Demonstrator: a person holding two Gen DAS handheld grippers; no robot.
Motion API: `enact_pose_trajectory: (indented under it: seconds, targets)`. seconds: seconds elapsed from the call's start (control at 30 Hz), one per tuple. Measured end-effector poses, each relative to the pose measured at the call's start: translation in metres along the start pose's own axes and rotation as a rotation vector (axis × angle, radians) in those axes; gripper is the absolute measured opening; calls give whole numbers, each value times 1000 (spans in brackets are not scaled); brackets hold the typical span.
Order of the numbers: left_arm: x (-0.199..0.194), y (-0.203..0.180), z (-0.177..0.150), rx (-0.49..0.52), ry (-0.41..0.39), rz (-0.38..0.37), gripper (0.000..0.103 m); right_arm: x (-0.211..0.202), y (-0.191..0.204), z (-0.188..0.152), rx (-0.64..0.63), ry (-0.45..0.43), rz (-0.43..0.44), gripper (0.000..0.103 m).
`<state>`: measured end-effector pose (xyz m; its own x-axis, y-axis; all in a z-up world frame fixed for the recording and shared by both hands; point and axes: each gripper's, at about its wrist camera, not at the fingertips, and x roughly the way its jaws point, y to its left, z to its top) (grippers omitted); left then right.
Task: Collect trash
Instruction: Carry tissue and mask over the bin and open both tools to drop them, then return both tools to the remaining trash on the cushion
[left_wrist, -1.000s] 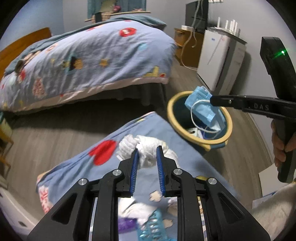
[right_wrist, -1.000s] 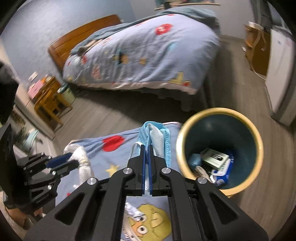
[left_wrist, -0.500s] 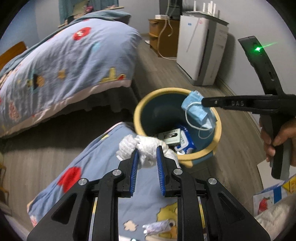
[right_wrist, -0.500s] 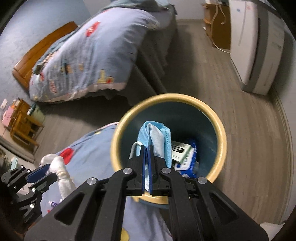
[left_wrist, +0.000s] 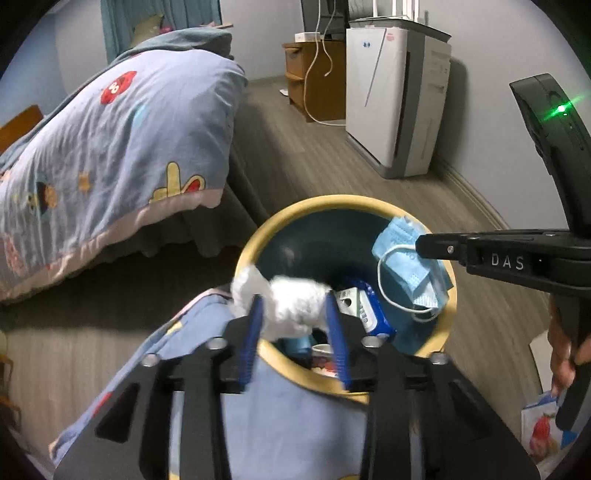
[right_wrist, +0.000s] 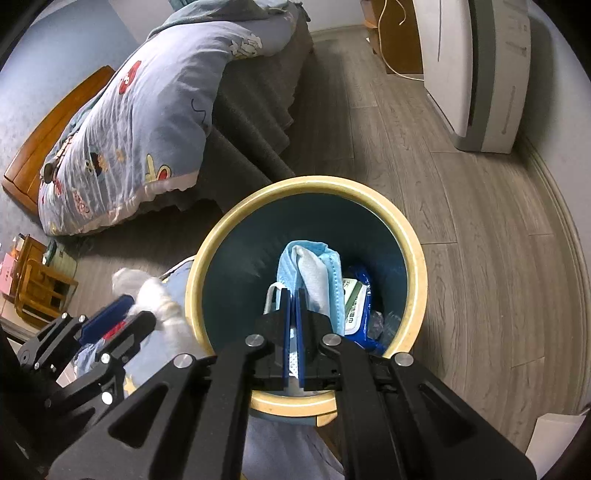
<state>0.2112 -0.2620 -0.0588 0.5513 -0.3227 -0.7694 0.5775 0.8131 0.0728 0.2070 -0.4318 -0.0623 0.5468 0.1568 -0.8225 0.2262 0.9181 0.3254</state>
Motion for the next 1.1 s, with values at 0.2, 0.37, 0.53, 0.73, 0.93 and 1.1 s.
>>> enact_pose_trajectory:
  seconds: [0.2, 0.37, 0.53, 0.73, 0.93, 1.1]
  targets:
    - [-2, 5, -8, -22, -2, 18, 83, -3, -5, 2, 35, -29, -12, 59]
    - [-8, 16, -19, -60, 16, 46, 92, -8, -6, 4, 59, -53, 3, 85]
    - [-28, 28, -30, -104, 16, 55, 94, -12, 0, 6, 42, -66, -5, 96]
    - [-65, 44, -46, -161, 5, 86, 95, -19, 14, 3, -9, -76, -43, 97]
    - [-114, 65, -69, -210, -28, 135, 96, -21, 27, -4, -65, -71, -103, 97]
    - [-158, 87, -95, -222, -36, 202, 96, -36, 56, -17, -86, -73, -19, 97]
